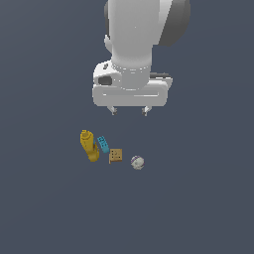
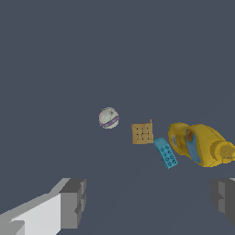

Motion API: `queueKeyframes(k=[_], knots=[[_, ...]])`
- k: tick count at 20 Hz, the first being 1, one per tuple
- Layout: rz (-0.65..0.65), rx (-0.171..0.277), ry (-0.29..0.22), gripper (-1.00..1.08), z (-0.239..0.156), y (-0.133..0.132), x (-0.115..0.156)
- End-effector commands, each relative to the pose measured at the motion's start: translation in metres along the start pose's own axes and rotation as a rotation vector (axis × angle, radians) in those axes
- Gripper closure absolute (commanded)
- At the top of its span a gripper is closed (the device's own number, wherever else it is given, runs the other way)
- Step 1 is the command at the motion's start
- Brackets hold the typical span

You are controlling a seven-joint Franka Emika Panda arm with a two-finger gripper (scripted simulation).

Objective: Pick up a designated object from a clutter of objects.

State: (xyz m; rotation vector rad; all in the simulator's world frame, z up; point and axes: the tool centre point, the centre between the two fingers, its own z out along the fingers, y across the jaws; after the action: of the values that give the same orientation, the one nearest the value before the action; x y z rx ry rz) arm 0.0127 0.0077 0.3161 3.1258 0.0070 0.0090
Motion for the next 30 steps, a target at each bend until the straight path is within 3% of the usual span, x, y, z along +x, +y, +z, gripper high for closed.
queueKeyframes(k=[1,9,17,24,30], knots=[[0.000,0.000,0.000,-0.92,0.000,0.000,0.000],[0.003,0.006,-0.012,-0.92,-0.004,-0.018,-0.002],[-0.007,0.005,-0.012,-0.92,0.002,-0.019,0.001],[-0.060,0.003,-0.011,-0.92,0.036,-0.023,0.015],[-0.140,0.003,-0.009,-0.92,0.090,-0.029,0.031]])
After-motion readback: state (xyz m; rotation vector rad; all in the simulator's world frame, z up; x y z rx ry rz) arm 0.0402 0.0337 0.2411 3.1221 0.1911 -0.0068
